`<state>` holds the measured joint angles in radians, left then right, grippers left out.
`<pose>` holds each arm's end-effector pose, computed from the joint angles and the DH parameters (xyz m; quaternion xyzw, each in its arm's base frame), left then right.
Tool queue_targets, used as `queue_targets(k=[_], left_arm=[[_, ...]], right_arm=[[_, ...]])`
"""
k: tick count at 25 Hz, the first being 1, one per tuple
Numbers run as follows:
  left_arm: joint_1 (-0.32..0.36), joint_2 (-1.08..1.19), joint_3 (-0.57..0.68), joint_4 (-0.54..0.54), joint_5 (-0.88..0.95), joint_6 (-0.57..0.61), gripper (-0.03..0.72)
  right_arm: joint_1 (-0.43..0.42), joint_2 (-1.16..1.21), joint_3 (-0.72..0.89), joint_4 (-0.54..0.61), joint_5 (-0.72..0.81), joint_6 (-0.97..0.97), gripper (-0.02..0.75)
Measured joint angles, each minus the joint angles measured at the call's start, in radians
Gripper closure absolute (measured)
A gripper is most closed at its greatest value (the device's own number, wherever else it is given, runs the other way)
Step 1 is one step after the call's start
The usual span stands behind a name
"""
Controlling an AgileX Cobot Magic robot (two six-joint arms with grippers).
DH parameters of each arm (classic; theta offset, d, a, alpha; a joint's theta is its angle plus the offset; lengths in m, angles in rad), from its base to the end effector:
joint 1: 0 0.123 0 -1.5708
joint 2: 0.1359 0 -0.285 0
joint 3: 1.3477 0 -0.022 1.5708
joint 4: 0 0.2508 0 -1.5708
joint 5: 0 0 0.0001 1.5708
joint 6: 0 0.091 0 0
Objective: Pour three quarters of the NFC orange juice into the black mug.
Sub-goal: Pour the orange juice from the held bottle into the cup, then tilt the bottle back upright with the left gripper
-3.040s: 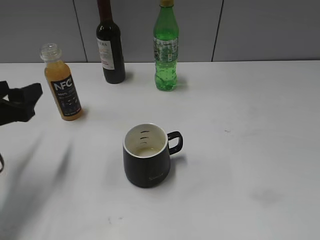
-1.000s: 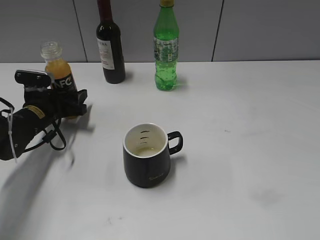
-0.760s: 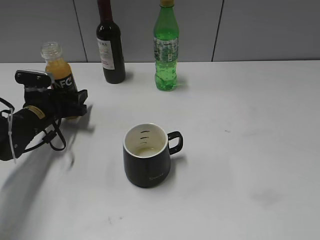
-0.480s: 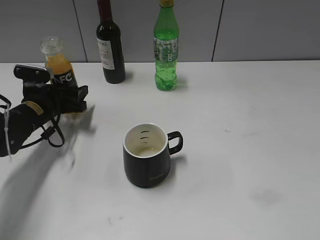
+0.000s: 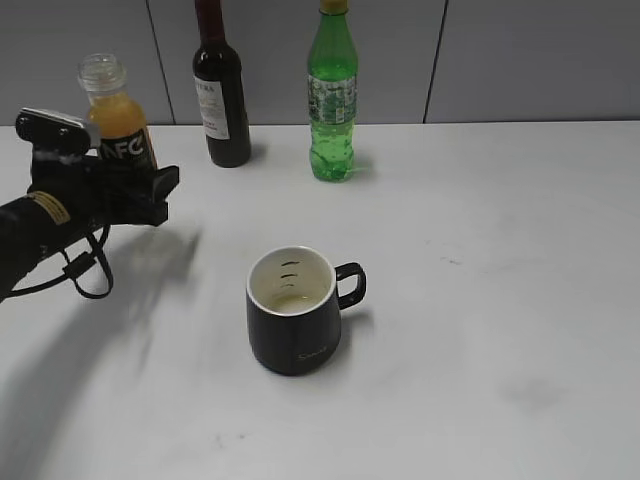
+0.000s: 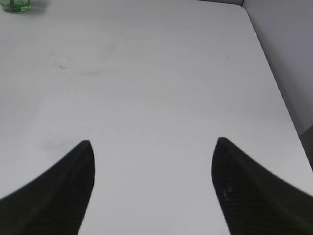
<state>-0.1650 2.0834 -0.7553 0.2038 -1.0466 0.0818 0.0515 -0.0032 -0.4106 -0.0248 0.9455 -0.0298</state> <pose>0.3544 -0.0752 0.1018 0.1891 0.7508 -0.0619 0.6299 0.0091 -0.0014 0.2613 -0.0351 0.8448 -0.0066 0.5339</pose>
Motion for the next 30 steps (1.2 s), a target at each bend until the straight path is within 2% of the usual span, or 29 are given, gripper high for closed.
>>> queue_targets(k=[5,10,19,30], left_arm=[[-0.030,-0.073,0.015,0.067,0.090,0.001,0.216],[-0.079,-0.086,0.015,0.118,0.104,0.018,0.216],[-0.153,-0.086,0.015,0.158,0.168,0.143,0.216],[-0.163,-0.074,0.015,0.158,0.188,0.368,0.216]], right_arm=[[0.000,0.000,0.000,0.000,0.000,0.000,0.173],[0.000,0.000,0.000,0.000,0.000,0.000,0.173],[0.000,0.000,0.000,0.000,0.000,0.000,0.173],[0.000,0.000,0.000,0.000,0.000,0.000,0.173]])
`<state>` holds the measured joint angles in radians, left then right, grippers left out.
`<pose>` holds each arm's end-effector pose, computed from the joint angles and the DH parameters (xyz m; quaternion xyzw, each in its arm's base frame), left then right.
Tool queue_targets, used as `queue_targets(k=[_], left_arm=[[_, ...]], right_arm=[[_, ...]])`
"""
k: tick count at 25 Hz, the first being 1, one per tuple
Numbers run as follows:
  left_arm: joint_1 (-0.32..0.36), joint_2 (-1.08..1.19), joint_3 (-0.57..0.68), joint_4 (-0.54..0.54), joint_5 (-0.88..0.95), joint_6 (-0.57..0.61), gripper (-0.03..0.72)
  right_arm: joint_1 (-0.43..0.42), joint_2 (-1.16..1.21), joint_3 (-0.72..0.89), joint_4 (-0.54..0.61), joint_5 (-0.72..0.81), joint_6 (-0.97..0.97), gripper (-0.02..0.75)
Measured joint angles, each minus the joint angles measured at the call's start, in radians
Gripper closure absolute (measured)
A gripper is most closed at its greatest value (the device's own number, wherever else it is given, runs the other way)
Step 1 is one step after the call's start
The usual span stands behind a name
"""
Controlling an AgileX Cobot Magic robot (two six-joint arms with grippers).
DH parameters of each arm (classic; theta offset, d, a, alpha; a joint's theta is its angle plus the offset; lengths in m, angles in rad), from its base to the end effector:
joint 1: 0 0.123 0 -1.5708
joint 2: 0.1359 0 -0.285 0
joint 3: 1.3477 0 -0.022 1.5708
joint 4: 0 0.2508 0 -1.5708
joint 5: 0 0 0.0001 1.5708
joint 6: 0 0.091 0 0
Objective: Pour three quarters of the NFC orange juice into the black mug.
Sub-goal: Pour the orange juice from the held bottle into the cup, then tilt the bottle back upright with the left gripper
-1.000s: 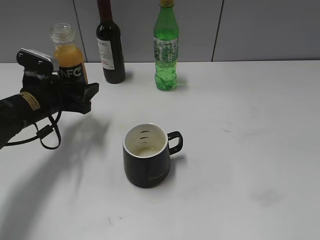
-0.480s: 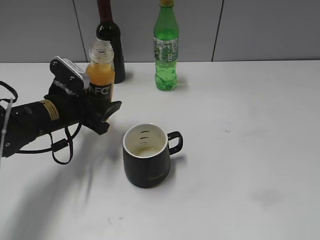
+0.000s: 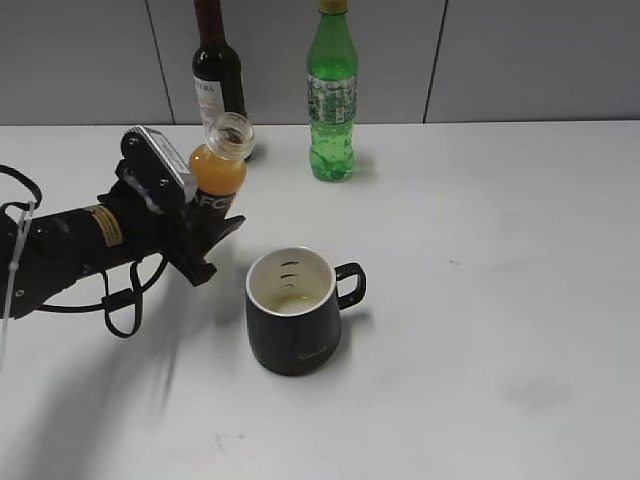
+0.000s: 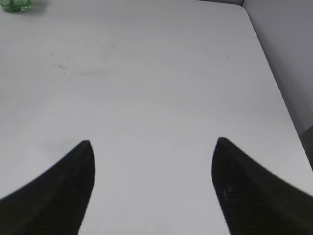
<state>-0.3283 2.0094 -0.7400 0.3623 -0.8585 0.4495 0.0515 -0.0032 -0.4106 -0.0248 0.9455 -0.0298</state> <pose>0.3257 -0.1367 0.1077 0.4649 0.6725 -0.0071 0.5758 0.0091 -0.0014 0.2613 -0.0351 0.8448 -0.0066 0.5339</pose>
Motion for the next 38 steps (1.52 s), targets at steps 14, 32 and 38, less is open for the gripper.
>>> queue_targets(k=[14,32,38], left_arm=[[0.000,0.048,0.000,0.000,-0.182,0.237,0.216],[0.000,0.103,0.000,0.000,-0.306,0.427,0.216],[0.000,0.103,0.000,-0.001,-0.306,0.516,0.216]], right_arm=[[0.000,0.000,0.000,0.000,0.000,0.000,0.173],[0.000,0.000,0.000,0.000,0.000,0.000,0.174],[0.000,0.000,0.000,0.000,0.000,0.000,0.174]])
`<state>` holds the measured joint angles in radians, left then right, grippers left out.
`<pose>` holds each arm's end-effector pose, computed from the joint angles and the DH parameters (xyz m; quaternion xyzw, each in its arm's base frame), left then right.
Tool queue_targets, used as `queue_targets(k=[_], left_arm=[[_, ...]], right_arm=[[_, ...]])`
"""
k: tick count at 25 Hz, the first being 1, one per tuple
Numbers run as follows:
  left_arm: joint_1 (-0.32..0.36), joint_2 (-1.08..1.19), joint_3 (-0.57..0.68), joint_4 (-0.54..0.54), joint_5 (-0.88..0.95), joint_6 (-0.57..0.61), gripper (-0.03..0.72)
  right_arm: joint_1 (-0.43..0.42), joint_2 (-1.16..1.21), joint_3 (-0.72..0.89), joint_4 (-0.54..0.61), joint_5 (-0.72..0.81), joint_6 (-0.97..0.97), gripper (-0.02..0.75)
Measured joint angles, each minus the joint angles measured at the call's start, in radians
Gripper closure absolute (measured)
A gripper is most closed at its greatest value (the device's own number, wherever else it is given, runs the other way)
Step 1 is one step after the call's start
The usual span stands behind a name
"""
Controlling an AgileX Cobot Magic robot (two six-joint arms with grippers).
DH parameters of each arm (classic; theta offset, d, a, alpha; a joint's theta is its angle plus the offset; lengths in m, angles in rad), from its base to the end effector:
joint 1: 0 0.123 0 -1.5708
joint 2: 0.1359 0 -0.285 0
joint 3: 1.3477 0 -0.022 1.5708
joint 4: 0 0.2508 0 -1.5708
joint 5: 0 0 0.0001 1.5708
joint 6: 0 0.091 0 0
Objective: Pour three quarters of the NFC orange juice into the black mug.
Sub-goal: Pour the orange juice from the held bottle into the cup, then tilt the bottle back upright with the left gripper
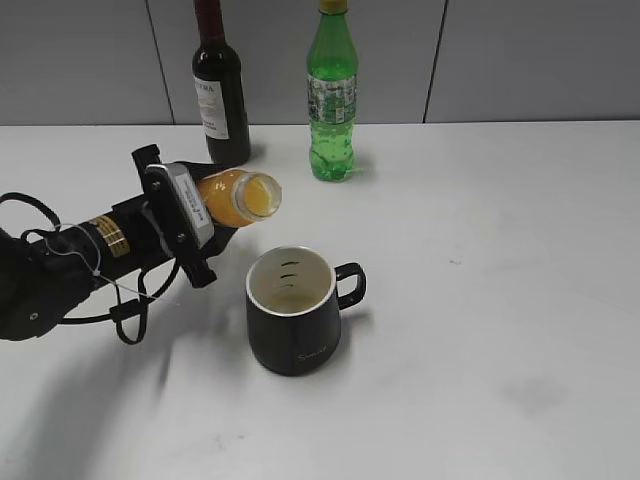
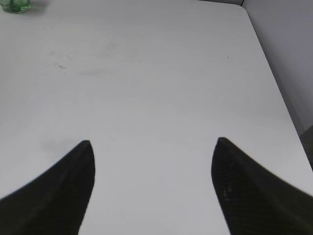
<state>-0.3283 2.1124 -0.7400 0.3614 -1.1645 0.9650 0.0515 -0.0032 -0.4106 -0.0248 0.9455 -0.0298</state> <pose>0.3270 -0.1426 0.0980 0.5734 0.4896 0.1316 0.6435 0.0091 -0.0014 0.2613 -0.0351 0.8448 -0.0066 0.5339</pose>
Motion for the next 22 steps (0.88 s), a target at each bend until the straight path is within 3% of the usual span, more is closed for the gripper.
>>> queue_targets(k=[7,22], left_arm=[[0.000,0.000,0.000,-0.052,0.000,0.088,0.216],[0.000,0.000,0.000,-0.052,0.000,0.202,0.216]], right_arm=[[0.000,0.000,0.000,0.000,0.000,0.000,0.174],[0.000,0.000,0.000,0.000,0.000,0.000,0.174]])
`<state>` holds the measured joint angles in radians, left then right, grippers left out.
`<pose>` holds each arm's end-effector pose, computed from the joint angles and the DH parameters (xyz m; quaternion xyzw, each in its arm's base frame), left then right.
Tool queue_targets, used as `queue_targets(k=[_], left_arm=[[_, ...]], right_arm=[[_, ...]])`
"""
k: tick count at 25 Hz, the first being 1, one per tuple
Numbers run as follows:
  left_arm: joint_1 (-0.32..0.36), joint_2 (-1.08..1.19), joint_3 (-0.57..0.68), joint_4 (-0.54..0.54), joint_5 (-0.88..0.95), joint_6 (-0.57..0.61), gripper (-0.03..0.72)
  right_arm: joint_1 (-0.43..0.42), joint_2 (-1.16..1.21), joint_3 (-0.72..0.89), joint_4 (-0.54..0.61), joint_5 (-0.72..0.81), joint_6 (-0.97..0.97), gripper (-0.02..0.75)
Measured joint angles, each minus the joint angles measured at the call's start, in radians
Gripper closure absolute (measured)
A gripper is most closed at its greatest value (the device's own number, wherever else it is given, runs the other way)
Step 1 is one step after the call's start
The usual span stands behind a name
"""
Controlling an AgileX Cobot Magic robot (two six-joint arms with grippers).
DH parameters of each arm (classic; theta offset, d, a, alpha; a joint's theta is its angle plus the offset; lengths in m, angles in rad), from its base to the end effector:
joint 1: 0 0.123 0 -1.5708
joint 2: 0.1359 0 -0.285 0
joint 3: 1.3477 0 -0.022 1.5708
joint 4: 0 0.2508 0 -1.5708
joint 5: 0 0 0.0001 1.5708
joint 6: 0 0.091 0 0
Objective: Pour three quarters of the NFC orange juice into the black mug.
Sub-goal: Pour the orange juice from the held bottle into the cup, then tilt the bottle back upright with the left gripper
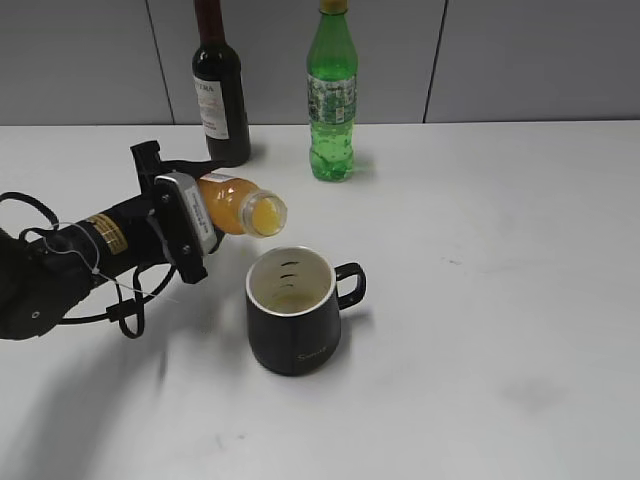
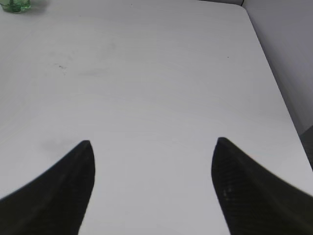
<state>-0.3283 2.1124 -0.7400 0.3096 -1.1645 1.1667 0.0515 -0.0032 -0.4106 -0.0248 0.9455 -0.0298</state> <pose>0.3297 -0.1392 0.0984 0.6051 0.4475 0.2068 0.6252 0.0091 -0.0014 0.2613 -0.0351 0.8448 -0.0066 0.5339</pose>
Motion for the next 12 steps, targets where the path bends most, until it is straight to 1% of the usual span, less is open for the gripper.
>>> queue_targets(k=[12], left_arm=[[0.000,0.000,0.000,0.000,0.000,0.114,0.216]], right_arm=[[0.000,0.000,0.000,0.000,0.000,0.000,0.174]])
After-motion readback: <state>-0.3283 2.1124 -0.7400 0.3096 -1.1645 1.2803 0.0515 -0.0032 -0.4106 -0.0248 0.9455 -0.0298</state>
